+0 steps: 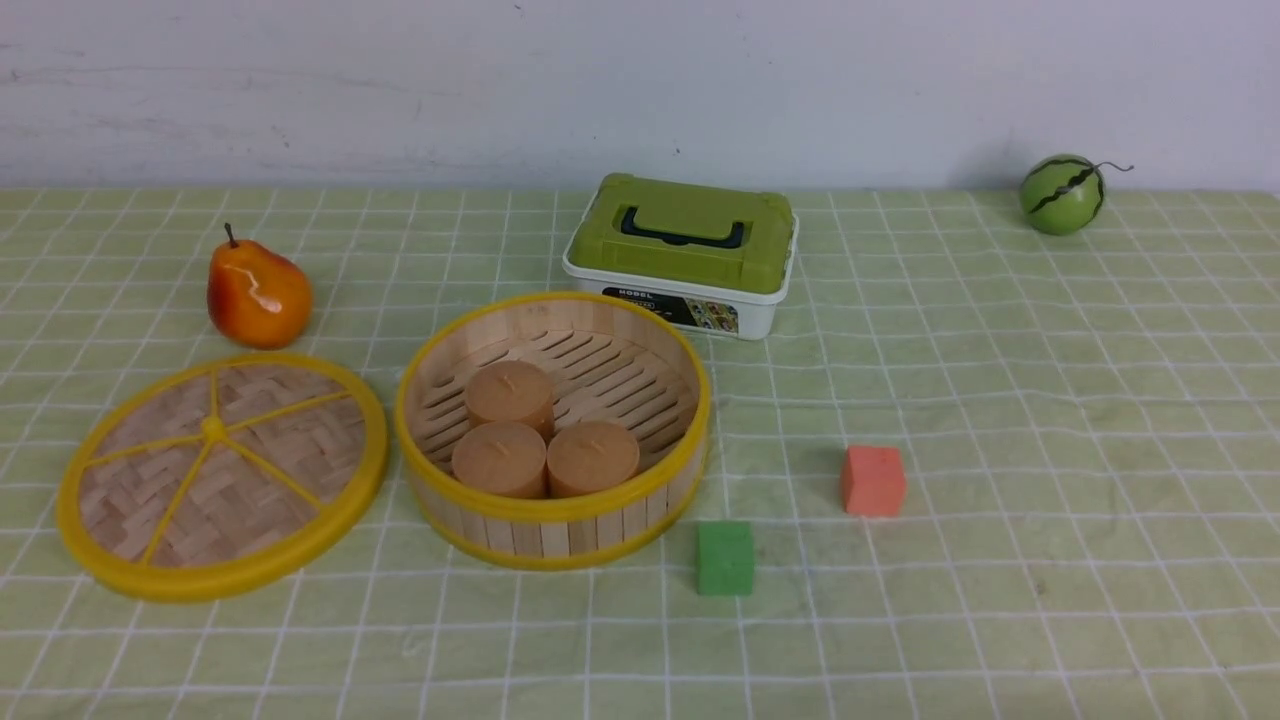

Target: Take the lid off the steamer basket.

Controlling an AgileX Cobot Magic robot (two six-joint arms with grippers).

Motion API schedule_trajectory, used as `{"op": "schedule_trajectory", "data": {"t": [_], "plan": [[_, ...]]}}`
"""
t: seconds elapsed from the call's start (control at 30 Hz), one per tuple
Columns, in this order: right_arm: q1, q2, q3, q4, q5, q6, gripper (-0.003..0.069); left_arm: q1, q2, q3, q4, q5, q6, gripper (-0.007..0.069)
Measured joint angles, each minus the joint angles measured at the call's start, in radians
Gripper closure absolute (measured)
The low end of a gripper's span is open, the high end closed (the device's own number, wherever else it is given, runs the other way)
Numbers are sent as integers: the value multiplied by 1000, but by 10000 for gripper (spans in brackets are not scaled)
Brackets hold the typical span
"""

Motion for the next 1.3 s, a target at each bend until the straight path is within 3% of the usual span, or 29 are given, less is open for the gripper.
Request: {"op": "schedule_trajectory", "data": {"t": [1.3], "plan": [[0,0,0,0,0,0,418,0,0,0,0,1,3,617]]}}
